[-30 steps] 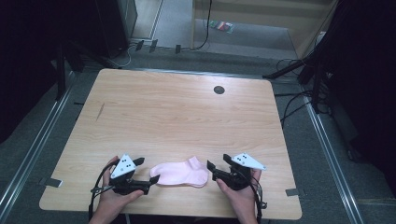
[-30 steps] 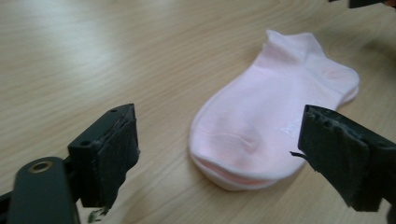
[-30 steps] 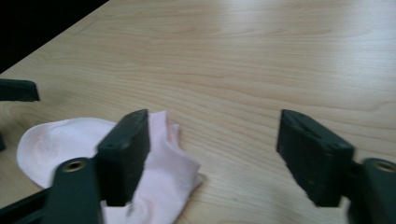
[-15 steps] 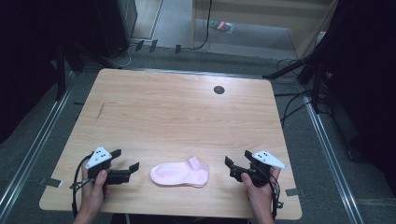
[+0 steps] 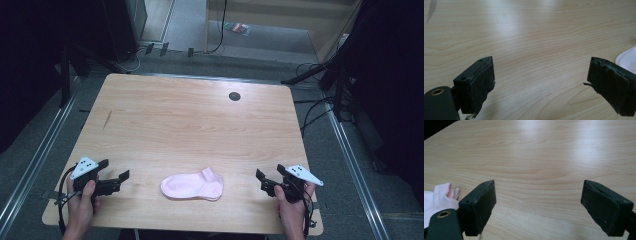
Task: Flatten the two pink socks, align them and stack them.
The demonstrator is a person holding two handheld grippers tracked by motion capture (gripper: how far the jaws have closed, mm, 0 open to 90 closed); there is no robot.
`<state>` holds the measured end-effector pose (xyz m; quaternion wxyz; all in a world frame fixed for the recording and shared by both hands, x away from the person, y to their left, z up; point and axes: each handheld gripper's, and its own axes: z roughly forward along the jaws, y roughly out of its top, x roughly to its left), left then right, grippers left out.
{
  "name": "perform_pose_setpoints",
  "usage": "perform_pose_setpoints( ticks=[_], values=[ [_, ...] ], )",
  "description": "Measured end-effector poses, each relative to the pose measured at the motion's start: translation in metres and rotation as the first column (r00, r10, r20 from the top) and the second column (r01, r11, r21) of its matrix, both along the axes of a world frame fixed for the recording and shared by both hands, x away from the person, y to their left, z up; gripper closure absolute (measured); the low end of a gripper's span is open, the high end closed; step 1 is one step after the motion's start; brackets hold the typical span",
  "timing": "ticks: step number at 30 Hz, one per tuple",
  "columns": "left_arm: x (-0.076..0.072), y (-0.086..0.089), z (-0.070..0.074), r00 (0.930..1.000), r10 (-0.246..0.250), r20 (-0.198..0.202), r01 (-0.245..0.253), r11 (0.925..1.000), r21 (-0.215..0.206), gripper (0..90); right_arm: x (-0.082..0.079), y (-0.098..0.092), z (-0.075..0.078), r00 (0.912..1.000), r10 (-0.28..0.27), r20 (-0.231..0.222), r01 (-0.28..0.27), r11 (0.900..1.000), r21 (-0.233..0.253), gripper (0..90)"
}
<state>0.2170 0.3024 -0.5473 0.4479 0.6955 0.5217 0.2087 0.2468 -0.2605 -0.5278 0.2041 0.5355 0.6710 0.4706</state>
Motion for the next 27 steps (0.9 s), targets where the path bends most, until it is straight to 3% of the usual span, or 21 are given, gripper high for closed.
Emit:
perform_pose_setpoints(
  ticks=[17, 27],
  values=[
    [-0.012, 0.048, -0.002, 0.9921, 0.125, -0.009, -0.125, 0.9919, 0.025, 7.8, -0.014, -0.047, -0.005, 0.9976, -0.069, -0.006, 0.069, 0.997, -0.019, 13.2],
    [-0.020, 0.073, -0.003, 0.9826, 0.186, -0.007, -0.186, 0.9826, -0.002, 7.8, -0.022, -0.067, -0.012, 0.9941, -0.105, -0.028, 0.104, 0.994, -0.028, 13.3]
  ],
)
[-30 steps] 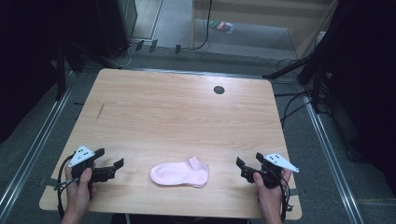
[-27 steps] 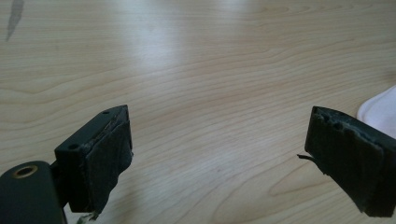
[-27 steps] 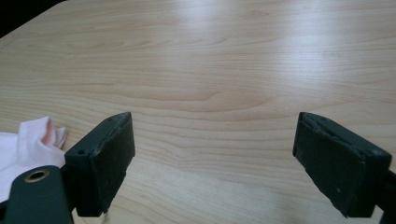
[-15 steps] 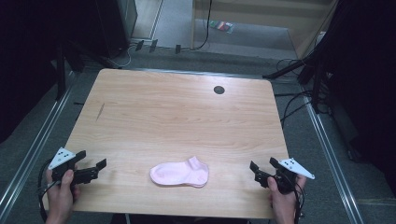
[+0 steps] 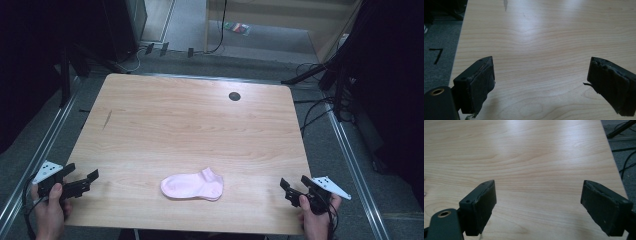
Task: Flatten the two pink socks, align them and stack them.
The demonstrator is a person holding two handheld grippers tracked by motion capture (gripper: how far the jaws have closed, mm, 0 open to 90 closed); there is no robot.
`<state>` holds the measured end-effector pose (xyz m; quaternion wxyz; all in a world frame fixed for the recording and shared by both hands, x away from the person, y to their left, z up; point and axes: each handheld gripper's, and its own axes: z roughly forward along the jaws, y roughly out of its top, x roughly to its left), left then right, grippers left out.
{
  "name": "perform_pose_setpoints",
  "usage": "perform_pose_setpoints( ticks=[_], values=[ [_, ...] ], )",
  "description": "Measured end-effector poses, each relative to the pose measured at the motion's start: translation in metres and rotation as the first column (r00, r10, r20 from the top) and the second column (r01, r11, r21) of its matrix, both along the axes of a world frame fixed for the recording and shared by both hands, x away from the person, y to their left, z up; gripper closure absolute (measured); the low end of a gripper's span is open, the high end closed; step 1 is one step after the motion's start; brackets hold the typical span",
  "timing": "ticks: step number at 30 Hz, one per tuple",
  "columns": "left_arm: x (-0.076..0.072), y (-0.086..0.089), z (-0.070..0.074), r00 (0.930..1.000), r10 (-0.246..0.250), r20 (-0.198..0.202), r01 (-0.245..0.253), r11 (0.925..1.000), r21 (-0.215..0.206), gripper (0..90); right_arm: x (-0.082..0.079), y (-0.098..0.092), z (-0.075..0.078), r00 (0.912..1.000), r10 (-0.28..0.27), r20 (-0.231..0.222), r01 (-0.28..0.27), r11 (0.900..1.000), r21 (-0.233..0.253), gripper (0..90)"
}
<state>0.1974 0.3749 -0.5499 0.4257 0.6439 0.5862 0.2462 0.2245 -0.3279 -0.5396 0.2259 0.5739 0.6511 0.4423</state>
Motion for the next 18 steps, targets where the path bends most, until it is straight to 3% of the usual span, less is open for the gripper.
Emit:
perform_pose_setpoints(
  ticks=[8, 18],
  values=[
    [-0.002, 0.005, -0.002, 0.9997, 0.015, 0.021, -0.015, 0.9998, -0.014, 7.8, -0.007, -0.014, -0.002, 0.9997, -0.024, 0.001, 0.024, 1.000, 0.003, 13.2],
    [0.000, 0.003, -0.003, 0.9999, 0.009, 0.009, -0.009, 0.9999, -0.006, 7.9, -0.007, -0.016, -0.002, 0.9996, -0.029, -0.004, 0.029, 1.000, 0.013, 13.2]
  ],
)
